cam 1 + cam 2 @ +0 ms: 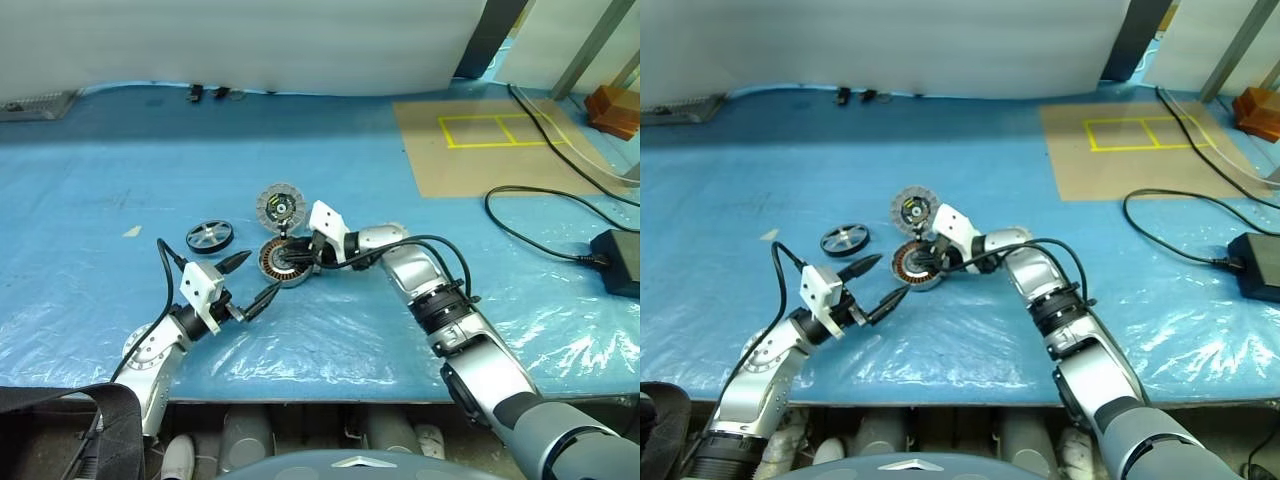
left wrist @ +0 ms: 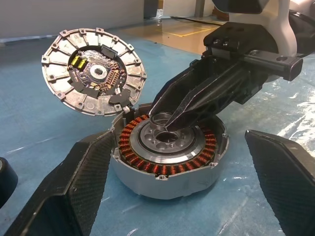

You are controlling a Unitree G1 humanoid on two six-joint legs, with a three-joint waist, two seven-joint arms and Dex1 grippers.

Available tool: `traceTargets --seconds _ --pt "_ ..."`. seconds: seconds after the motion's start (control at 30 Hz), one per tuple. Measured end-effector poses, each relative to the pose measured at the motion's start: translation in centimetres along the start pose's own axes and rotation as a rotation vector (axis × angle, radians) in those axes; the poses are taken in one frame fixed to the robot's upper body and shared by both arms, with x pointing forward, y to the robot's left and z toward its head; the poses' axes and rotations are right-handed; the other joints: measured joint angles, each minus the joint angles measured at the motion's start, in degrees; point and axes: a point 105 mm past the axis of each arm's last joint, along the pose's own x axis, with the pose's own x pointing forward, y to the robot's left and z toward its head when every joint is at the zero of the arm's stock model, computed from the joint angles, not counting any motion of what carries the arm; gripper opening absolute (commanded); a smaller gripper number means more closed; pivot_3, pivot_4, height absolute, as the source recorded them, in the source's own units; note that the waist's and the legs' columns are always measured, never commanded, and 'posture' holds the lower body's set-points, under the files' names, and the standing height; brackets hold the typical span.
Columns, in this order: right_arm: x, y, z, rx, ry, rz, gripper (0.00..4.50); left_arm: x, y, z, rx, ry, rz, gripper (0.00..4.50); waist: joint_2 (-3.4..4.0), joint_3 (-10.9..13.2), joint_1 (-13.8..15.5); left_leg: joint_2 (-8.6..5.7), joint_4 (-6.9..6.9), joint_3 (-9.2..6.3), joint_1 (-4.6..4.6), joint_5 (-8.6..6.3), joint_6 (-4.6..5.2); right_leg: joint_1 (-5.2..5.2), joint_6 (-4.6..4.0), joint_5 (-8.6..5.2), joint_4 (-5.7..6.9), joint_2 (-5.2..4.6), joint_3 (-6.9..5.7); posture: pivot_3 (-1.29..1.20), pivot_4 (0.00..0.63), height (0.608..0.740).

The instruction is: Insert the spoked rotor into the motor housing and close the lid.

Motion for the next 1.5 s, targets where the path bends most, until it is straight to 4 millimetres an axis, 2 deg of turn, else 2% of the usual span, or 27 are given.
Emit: traceTargets --seconds 1.17,1.33,1.5 --pt "-0.27 -0.09 -0.44 -0.007 0.019 -0.001 0.65 0.18 -0.14 -0.04 -0.002 -0.002 -0.005 4.50 0.00 0.00 0.03 0.00 0.01 0.00 -0.01 0.00 0.00 0.04 0.00 0.00 0.02 0.00 0.00 0.00 0.150 0.740" --pt "-0.25 -0.10 -0.34 -0.005 0.012 -0.002 2.24 0.18 -0.15 -0.04 -0.002 -0.002 -0.006 4.50 0.00 0.00 0.03 0.00 0.01 0.00 0.00 0.00 0.00 0.04 0.00 0.00 0.02 0.00 0.00 0.00 0.150 0.740" --pt "-0.38 -0.16 0.43 0.080 -0.060 -0.007 2.24 0.18 -0.17 -0.05 -0.002 -0.001 -0.007 4.50 0.00 0.00 0.02 0.00 0.00 0.00 0.00 0.00 0.01 0.02 0.00 0.00 0.01 0.00 0.00 0.00 0.150 0.740"
